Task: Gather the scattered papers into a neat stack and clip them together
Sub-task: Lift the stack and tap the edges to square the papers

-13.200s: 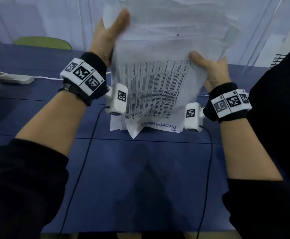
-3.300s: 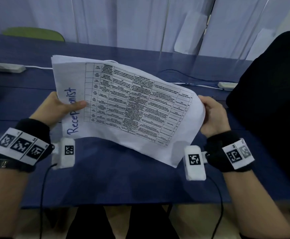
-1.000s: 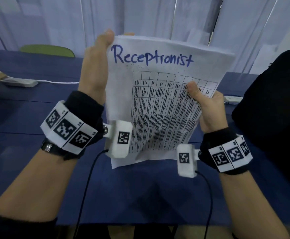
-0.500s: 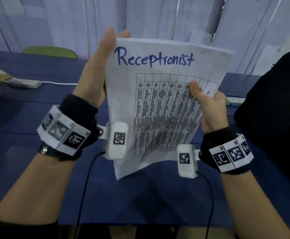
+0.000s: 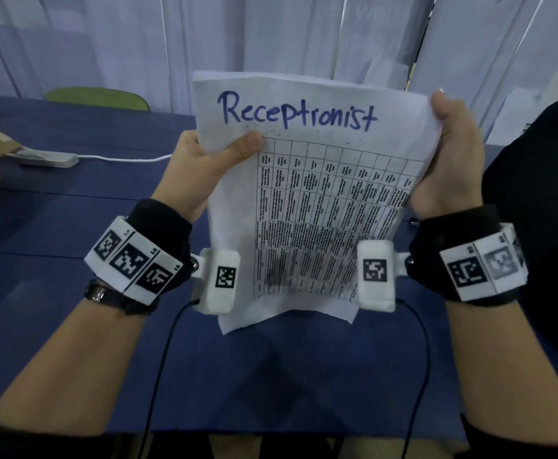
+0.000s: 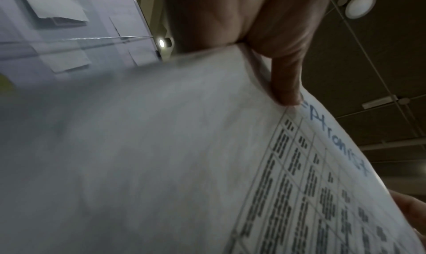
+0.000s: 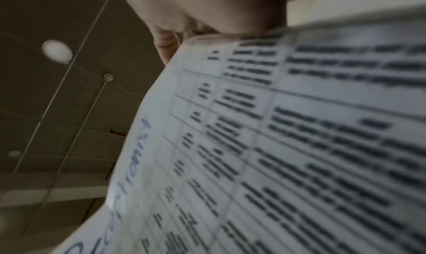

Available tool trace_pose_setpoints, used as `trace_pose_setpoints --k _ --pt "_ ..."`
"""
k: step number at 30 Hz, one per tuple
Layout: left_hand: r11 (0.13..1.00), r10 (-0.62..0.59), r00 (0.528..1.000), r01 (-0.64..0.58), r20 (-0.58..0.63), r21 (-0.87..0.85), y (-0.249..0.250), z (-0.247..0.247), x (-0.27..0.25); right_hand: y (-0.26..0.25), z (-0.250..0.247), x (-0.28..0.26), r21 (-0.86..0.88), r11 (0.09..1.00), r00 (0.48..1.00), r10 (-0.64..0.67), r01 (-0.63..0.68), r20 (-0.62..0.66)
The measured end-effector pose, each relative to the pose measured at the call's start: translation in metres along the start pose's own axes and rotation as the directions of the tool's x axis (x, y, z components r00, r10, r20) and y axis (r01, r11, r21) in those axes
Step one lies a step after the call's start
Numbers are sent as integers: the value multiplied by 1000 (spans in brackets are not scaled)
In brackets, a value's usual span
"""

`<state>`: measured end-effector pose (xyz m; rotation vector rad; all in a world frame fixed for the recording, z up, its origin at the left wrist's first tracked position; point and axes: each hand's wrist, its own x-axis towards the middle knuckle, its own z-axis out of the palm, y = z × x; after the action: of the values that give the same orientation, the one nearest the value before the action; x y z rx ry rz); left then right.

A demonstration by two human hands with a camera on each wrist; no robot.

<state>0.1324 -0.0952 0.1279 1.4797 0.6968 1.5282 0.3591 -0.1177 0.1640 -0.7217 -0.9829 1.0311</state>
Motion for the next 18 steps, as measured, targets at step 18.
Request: trace_pose_setpoints --k 18 --pt "985 121 940 -74 -319 154 15 28 9 69 4 -29 -293 934 958 -252 205 -135"
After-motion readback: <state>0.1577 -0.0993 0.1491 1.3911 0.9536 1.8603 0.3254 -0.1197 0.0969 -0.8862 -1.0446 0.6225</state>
